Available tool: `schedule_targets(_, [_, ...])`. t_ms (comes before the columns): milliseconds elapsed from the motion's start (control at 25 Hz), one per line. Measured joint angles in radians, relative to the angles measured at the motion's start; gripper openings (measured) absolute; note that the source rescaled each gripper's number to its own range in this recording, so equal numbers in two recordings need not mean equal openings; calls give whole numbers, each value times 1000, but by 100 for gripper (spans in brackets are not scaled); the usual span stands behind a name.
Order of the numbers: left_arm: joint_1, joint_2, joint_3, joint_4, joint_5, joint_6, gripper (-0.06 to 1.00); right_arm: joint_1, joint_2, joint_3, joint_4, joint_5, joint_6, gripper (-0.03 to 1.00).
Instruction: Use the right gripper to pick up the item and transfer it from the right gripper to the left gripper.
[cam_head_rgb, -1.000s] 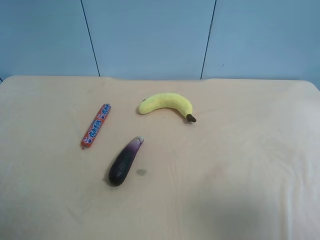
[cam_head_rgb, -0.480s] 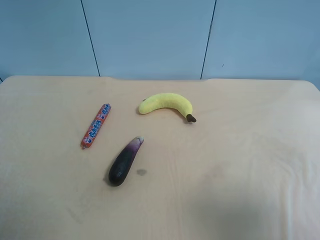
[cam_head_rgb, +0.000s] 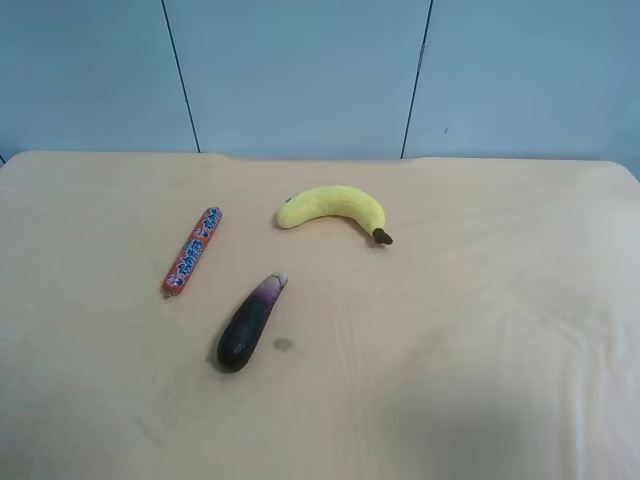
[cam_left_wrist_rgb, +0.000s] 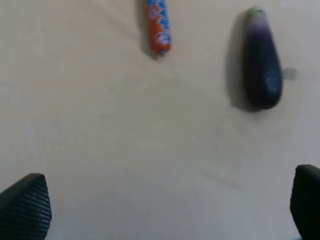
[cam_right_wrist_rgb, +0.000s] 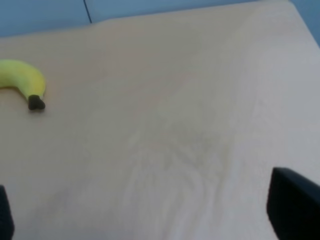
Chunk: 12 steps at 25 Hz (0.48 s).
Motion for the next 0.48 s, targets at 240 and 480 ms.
schedule_targets(240, [135,-150,5,-16,-5,28,94,0,0,0,0,0,1,100])
schedule_targets(480, [205,-229,6,-33,-6,57,94,0,0,0,1,0,1,100])
